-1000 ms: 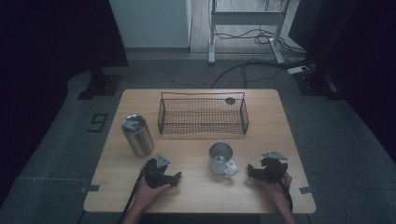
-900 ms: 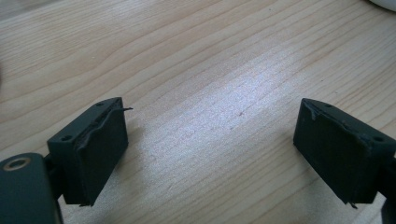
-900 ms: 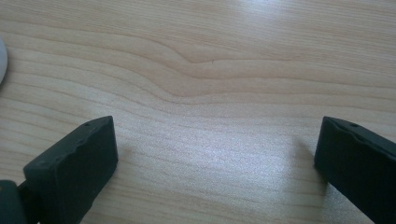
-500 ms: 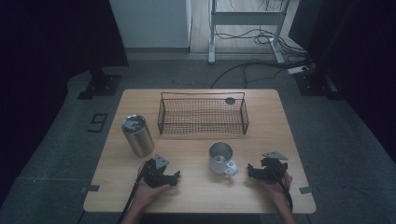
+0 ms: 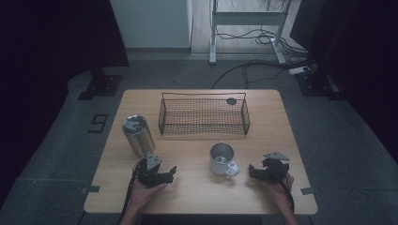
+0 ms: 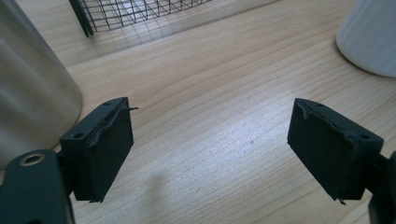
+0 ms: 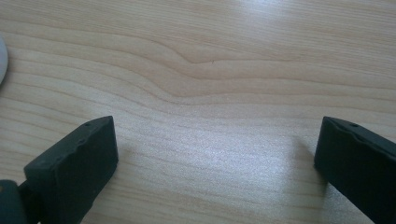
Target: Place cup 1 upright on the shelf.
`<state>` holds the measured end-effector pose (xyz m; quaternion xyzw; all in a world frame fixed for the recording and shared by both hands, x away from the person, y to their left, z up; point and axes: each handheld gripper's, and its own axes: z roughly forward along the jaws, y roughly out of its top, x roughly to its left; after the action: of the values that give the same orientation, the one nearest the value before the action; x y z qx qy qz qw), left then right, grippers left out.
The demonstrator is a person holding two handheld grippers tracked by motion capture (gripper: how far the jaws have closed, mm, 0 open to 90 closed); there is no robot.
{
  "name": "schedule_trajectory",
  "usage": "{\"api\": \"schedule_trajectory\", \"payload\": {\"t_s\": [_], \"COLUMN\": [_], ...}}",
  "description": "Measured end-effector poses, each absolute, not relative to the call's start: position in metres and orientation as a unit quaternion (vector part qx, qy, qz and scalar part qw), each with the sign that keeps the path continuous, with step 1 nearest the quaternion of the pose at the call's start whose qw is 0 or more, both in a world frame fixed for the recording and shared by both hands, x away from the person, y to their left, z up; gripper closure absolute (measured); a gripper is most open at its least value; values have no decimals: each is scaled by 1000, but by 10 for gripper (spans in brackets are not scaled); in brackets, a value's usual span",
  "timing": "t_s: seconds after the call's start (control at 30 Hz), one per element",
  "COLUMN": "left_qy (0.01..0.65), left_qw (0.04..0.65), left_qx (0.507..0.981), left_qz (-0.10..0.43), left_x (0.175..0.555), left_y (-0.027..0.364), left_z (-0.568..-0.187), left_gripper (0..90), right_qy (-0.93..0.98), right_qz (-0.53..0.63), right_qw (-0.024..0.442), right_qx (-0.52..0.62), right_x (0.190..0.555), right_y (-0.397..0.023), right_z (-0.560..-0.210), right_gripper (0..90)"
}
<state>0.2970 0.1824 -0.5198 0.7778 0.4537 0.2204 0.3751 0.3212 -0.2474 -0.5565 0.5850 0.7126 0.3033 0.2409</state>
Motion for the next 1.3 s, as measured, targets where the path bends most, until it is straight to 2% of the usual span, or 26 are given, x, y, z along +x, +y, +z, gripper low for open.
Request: {"api": "schedule_trajectory", "payload": {"t_s": [0.7,1.3], "left_qy": [469,491], "left_qw": [392,404], "left_qx": [761,735], "left_qz": [217,236], "left_x": [296,294], "left_y": [202,229], "left_z": [-506,-494], "left_gripper": [146,145], "right_qy": [713,713], "right_qz": [303,303], "right_qw": [240,240], "right_qx": [585,584], "right_x": [321,321], "right_y": [-248,-248], "right_z": [-556,-556], "right_gripper": [0,0]}}
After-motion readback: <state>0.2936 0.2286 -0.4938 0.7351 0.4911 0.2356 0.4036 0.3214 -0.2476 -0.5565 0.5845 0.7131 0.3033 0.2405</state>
